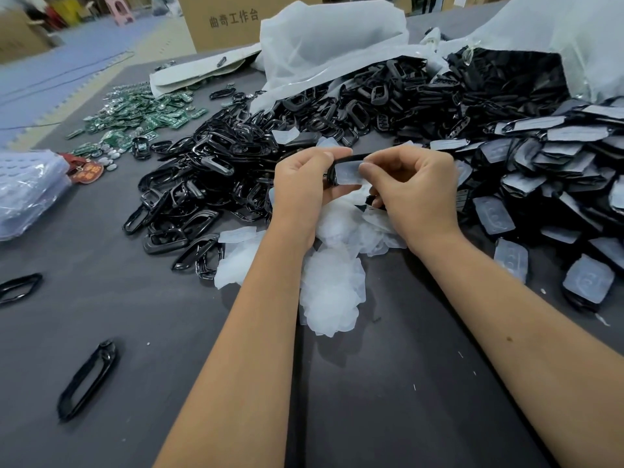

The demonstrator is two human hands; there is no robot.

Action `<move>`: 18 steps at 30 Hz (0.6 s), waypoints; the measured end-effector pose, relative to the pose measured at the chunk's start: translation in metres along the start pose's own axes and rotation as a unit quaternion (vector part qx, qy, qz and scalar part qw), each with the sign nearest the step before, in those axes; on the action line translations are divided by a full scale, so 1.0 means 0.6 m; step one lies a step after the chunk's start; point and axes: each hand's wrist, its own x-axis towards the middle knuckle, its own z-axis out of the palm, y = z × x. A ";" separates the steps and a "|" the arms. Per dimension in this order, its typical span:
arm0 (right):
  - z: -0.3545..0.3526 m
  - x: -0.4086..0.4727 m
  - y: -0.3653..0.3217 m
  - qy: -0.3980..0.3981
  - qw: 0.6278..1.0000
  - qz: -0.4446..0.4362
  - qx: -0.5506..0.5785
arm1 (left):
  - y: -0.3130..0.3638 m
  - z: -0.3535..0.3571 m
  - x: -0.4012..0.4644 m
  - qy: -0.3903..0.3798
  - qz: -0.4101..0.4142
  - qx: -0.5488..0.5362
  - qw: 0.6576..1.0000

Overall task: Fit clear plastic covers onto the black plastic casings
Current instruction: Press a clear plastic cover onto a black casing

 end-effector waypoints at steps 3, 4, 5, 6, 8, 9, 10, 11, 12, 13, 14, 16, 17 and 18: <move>-0.002 -0.001 -0.002 0.018 1.000 0.005 -0.019 | -0.002 0.000 0.000 -0.006 0.004 0.015 1.000; -0.002 -0.001 -0.003 0.022 1.000 0.008 -0.020 | -0.003 0.000 0.000 -0.008 0.005 0.020 1.000; -0.002 -0.001 -0.003 0.027 0.999 0.011 -0.020 | -0.003 0.000 0.001 -0.012 0.008 0.027 1.000; -0.001 -0.001 -0.003 0.032 0.999 0.016 -0.019 | -0.004 -0.001 0.000 -0.016 0.012 0.037 0.999; -0.001 0.001 -0.002 0.038 0.999 0.026 -0.015 | -0.006 -0.001 -0.001 -0.022 0.022 0.060 0.998; -0.002 0.002 -0.002 0.038 0.999 0.030 -0.013 | -0.006 -0.002 -0.001 -0.026 0.024 0.068 0.997; -0.003 0.002 -0.002 0.039 0.999 0.031 -0.013 | -0.006 -0.002 -0.002 -0.031 0.024 0.071 0.997; -0.003 0.002 -0.002 0.039 0.999 0.031 -0.013 | -0.006 -0.002 -0.003 -0.035 0.025 0.073 0.996; -0.003 0.002 -0.002 0.040 0.999 0.030 -0.014 | -0.007 -0.002 -0.003 -0.036 0.027 0.076 0.996; -0.003 0.002 -0.003 0.040 0.999 0.029 -0.015 | -0.007 -0.002 -0.003 -0.036 0.029 0.080 0.996; -0.003 0.002 -0.003 0.040 0.999 0.029 -0.015 | -0.007 -0.002 -0.004 -0.035 0.030 0.082 0.996; -0.003 0.002 -0.002 0.040 0.999 0.034 -0.010 | -0.008 -0.002 -0.003 -0.029 0.031 0.082 0.996; -0.003 0.002 -0.002 0.041 0.998 0.038 -0.008 | -0.008 -0.001 -0.003 -0.026 0.032 0.083 0.996; -0.003 0.002 -0.002 0.042 0.998 0.041 -0.007 | -0.008 -0.001 -0.003 -0.024 0.032 0.083 0.996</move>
